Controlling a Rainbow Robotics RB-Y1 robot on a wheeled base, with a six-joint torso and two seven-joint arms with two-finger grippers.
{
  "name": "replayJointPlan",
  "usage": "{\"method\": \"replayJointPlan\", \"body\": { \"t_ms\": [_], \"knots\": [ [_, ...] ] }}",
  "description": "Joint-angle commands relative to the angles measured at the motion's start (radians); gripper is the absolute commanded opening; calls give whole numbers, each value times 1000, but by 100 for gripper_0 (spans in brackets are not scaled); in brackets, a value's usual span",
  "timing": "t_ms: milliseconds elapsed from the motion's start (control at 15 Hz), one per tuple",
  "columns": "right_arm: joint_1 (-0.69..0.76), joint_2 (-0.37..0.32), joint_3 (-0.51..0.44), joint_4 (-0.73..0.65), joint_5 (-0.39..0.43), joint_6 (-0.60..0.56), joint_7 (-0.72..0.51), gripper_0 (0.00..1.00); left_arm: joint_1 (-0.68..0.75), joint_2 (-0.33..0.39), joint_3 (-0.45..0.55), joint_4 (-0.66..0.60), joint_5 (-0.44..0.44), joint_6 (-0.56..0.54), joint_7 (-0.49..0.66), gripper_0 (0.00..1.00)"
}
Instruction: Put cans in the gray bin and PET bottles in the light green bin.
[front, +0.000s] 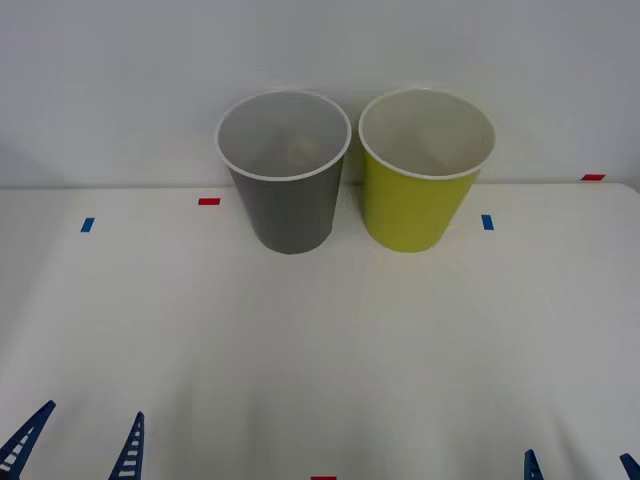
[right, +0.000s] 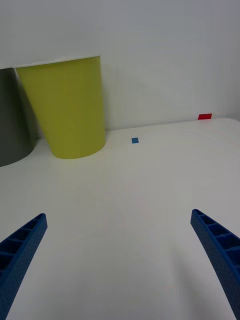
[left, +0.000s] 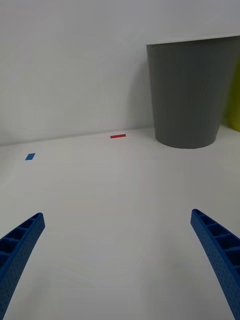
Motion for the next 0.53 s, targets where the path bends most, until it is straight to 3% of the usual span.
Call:
{"method": "replayJointPlan", "body": {
  "t_ms": [67,533],
  "knots": [
    [0,0,0,0,0,0,0,100,51,-19,0,9,-3,-50,-4,100],
    [0,0,0,0,0,0,0,100,41,-45,3,75,-28,-97,-22,100]
  ]
}}
